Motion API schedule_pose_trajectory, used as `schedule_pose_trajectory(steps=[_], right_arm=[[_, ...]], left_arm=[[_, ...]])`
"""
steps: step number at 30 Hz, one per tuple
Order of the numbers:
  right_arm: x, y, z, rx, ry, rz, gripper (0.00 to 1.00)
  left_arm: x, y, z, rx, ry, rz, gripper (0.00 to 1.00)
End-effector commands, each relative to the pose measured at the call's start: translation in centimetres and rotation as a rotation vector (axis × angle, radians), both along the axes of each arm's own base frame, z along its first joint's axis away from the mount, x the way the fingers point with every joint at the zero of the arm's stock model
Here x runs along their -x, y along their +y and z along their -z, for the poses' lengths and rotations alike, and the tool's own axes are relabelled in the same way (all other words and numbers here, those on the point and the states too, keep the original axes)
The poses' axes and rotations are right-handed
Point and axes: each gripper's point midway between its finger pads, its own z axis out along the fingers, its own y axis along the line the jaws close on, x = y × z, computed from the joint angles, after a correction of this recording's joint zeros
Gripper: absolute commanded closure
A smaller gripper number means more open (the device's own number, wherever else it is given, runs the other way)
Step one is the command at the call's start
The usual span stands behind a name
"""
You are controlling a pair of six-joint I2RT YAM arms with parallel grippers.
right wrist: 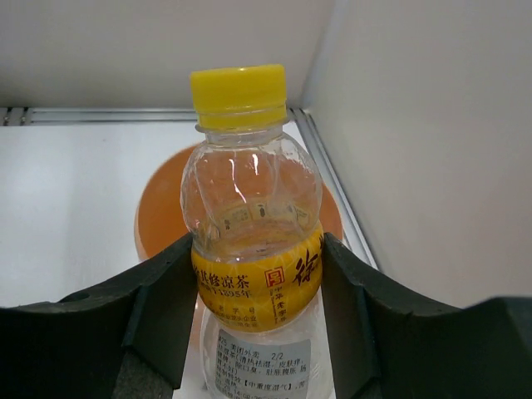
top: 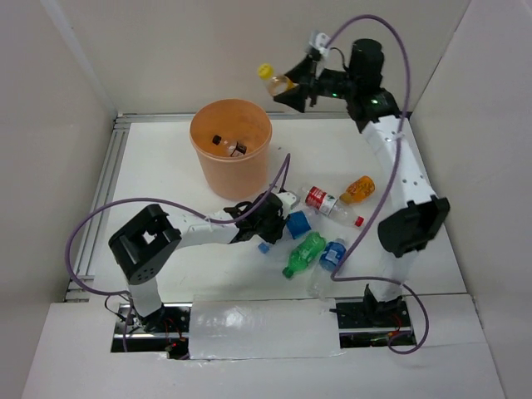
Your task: Put the plastic bottles in the bin
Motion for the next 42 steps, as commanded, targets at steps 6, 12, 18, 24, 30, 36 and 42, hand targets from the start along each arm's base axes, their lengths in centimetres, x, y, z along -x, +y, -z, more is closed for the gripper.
schedule_pose_trajectory(steps=[6,12,18,24,30,36,42], right_arm=[[-2.4,10.7,3.9,-0.027,0.152,-0.155,0.61],[-4.3,11.7,6.5,-0.042,0.255,-0.130,0.00],[-9.1,2.0,1.8,-0.128,0.243,0.194,0.00],[-9.6,-11.5,7.0,0.012,0.363,0.456,0.39],[-3.5,-14.1,19.1,0.327,0.539,0.435,0.70],[2.4,-11.3,27.1,0.437,0.687,0.369,0.03],[3.8,-10.0,30.4,0.485,0.727,0.387,0.00]], left_arm=[[1.6,0.4,-0.7,0.012,0.007,0.004,1.00],[1.0,2.0,-8.0,0.081,-0.116,-0.054,1.00],[-0.2,3.2,-17.1,0.164,-0.273,-0.109,1.00],[-5.2,7.5,-27.5,0.313,-0.496,-0.331,1.00],[-12.6,13.4,-32.6,0.371,-0.622,-0.652,1.00],[-19.6,17.5,-30.6,0.344,-0.603,-0.878,1.00],[-22.6,17.7,-25.8,0.221,-0.504,-0.886,0.55]])
